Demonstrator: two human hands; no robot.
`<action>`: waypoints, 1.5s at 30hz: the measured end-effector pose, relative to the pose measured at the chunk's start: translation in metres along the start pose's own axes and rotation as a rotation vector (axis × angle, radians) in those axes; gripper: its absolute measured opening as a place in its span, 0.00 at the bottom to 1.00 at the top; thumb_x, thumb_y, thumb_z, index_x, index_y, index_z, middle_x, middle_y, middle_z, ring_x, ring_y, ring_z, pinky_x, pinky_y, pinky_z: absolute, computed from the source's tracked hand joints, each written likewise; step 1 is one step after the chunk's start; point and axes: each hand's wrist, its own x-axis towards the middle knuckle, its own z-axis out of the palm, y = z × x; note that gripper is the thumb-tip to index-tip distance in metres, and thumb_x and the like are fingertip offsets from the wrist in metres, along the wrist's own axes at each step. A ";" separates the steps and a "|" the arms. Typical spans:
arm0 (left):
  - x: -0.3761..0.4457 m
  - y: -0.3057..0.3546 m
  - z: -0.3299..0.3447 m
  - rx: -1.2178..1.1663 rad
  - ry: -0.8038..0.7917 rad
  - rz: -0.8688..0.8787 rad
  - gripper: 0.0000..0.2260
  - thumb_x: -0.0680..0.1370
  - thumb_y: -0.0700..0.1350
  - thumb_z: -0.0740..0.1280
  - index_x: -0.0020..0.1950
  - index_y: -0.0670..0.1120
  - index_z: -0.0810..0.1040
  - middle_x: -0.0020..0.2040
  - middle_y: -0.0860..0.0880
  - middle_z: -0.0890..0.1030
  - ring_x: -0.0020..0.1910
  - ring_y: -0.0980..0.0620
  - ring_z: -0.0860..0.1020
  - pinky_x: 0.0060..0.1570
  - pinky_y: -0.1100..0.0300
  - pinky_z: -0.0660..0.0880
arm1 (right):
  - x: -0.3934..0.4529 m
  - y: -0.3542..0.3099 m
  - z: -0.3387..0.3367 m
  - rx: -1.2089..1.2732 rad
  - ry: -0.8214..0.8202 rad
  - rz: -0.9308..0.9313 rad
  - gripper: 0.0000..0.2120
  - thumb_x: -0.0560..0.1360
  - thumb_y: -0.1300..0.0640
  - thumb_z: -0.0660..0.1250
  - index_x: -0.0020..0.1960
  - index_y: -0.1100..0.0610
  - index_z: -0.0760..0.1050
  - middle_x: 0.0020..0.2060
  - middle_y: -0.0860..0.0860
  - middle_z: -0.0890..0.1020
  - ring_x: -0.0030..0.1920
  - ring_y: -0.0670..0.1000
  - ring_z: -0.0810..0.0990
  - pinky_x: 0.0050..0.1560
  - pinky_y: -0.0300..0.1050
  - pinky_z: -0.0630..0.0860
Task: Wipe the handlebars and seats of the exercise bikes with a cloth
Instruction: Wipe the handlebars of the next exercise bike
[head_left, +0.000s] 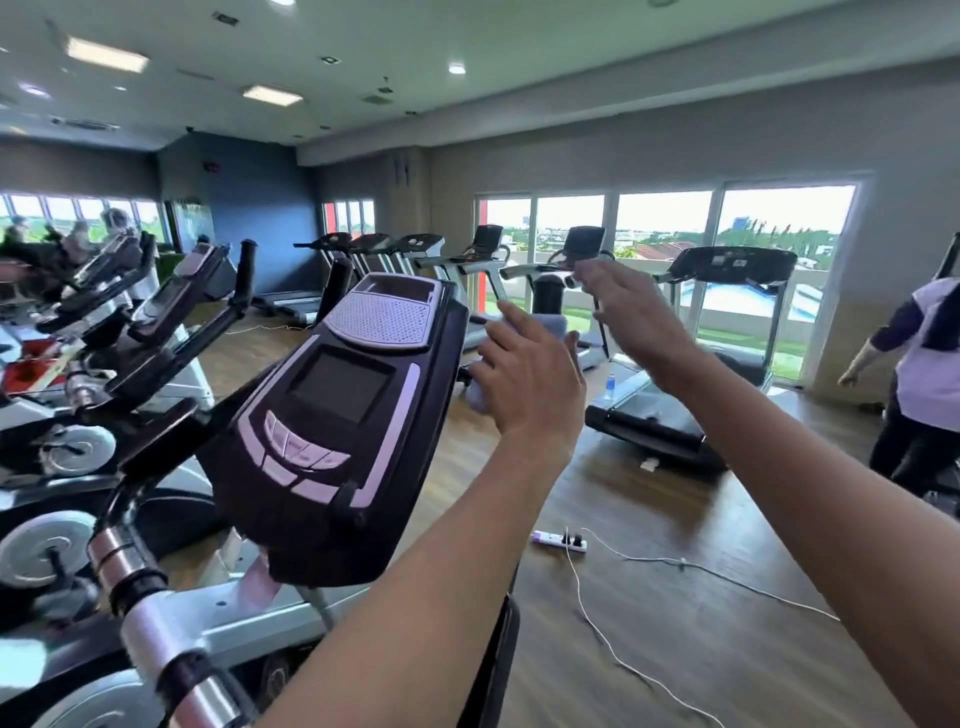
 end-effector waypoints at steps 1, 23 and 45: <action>0.002 0.001 0.004 0.030 0.012 -0.005 0.37 0.81 0.62 0.62 0.77 0.32 0.65 0.59 0.37 0.79 0.53 0.41 0.79 0.49 0.49 0.77 | 0.006 -0.004 0.007 -0.064 -0.060 -0.045 0.21 0.87 0.51 0.53 0.68 0.64 0.75 0.63 0.58 0.80 0.62 0.58 0.77 0.64 0.54 0.73; -0.002 -0.015 0.007 0.140 -0.073 0.139 0.35 0.81 0.54 0.64 0.80 0.34 0.58 0.64 0.39 0.78 0.56 0.44 0.79 0.54 0.51 0.76 | 0.015 0.015 0.046 -0.269 0.036 -0.267 0.20 0.88 0.53 0.52 0.72 0.60 0.75 0.73 0.53 0.74 0.67 0.42 0.70 0.55 0.15 0.56; -0.030 -0.038 -0.003 0.193 -0.143 0.429 0.29 0.83 0.42 0.49 0.80 0.30 0.46 0.78 0.27 0.58 0.73 0.32 0.67 0.73 0.44 0.66 | 0.014 0.010 0.033 -0.249 -0.077 -0.182 0.22 0.88 0.49 0.52 0.69 0.59 0.78 0.65 0.62 0.80 0.66 0.59 0.77 0.63 0.46 0.71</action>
